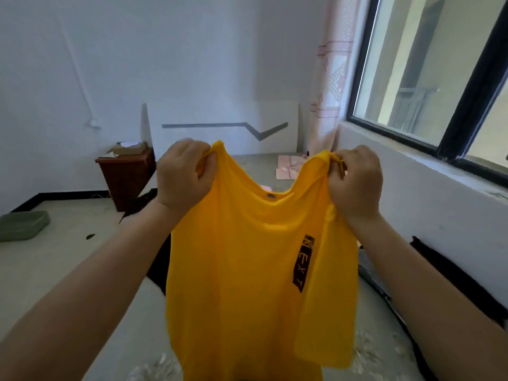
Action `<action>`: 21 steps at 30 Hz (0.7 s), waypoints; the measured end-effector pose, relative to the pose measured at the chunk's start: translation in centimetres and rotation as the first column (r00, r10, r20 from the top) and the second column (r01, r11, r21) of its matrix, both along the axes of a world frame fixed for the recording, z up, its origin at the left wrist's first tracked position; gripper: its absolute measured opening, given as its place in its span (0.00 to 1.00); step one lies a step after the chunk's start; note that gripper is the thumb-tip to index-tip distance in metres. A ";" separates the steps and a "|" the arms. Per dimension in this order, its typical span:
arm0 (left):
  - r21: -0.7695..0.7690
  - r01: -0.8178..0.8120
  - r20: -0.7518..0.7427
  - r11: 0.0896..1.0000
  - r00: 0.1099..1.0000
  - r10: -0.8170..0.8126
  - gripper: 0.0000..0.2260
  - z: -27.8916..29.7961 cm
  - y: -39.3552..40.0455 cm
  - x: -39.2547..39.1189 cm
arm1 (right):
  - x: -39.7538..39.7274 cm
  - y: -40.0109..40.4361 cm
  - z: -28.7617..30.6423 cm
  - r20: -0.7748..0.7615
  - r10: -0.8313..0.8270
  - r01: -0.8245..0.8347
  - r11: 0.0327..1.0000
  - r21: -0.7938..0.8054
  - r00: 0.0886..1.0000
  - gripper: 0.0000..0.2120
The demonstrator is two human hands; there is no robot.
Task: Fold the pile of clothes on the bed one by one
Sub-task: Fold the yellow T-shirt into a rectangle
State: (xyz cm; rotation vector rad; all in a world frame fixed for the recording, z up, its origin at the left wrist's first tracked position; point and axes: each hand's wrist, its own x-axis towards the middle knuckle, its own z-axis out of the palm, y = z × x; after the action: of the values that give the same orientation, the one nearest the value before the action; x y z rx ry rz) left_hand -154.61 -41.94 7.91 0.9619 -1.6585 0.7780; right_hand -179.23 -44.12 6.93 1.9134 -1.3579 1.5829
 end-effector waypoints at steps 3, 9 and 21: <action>0.180 -0.002 -0.031 0.984 0.999 0.008 0.12 -4.6 -1.7 1.3 | 1.7 -2.5 -3.9 -0.043 0.068 -0.057 0.977 0.206 0.997 0.07; 0.575 -0.172 0.038 0.800 0.982 0.184 0.11 -15.0 -4.8 4.9 | 2.3 -8.9 -14.2 -0.070 0.137 -0.058 0.754 0.654 0.988 0.12; 0.887 -0.295 0.125 0.355 0.894 0.431 0.09 -28.0 -16.7 7.8 | 2.9 -23.8 -27.4 0.123 0.159 -0.152 0.188 0.970 0.980 0.14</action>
State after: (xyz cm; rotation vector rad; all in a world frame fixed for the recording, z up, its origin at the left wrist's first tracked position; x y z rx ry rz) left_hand -146.80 -58.67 -20.11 2.1679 -1.7287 -0.0226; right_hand -176.34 -67.92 -20.47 2.7372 -2.6689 0.5866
